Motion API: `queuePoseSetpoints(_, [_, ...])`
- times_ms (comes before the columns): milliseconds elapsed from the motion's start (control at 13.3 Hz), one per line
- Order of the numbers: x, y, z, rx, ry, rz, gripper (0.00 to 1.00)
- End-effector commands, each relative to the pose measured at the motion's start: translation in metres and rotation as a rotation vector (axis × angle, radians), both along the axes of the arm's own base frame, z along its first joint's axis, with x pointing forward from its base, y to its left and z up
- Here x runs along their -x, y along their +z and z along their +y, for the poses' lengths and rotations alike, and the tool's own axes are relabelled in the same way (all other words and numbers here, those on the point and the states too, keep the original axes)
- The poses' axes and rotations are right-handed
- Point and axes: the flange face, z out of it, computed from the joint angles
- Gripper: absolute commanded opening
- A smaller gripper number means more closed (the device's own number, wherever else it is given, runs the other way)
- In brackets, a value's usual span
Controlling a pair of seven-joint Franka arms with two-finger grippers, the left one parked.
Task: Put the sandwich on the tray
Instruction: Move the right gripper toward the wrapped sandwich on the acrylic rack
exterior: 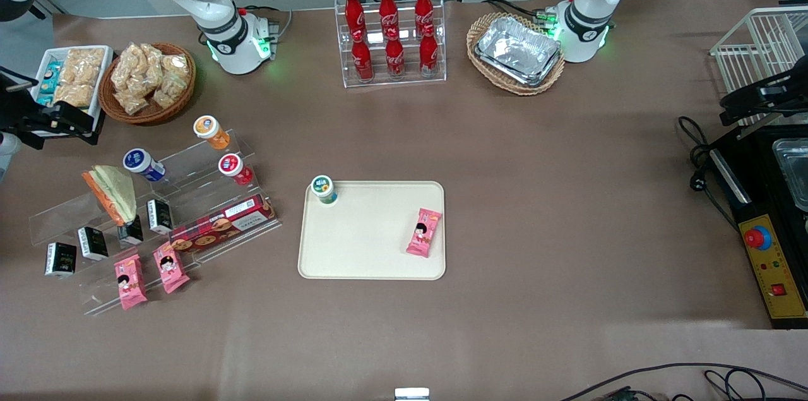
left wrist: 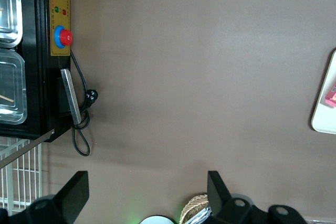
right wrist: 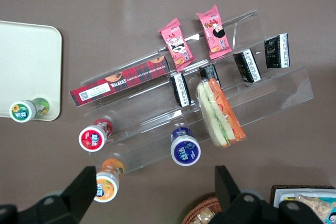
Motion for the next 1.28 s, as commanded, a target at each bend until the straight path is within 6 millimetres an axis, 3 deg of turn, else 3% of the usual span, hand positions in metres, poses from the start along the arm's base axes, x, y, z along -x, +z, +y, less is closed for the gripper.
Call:
queuePoseSetpoints(0, [-0.006,0.004,0.001,-0.002,-0.007,-0.013,1.00])
queuePoseSetpoints(902, [-0.018,0.010,0.003,-0.003,0.070,-0.083,1.00])
queuePoseSetpoints(1127, [-0.017,0.013,-0.006,0.000,0.064,-0.095,1.00])
queuePoseSetpoints(1202, [-0.017,0.011,-0.019,-0.002,0.050,-0.092,1.00])
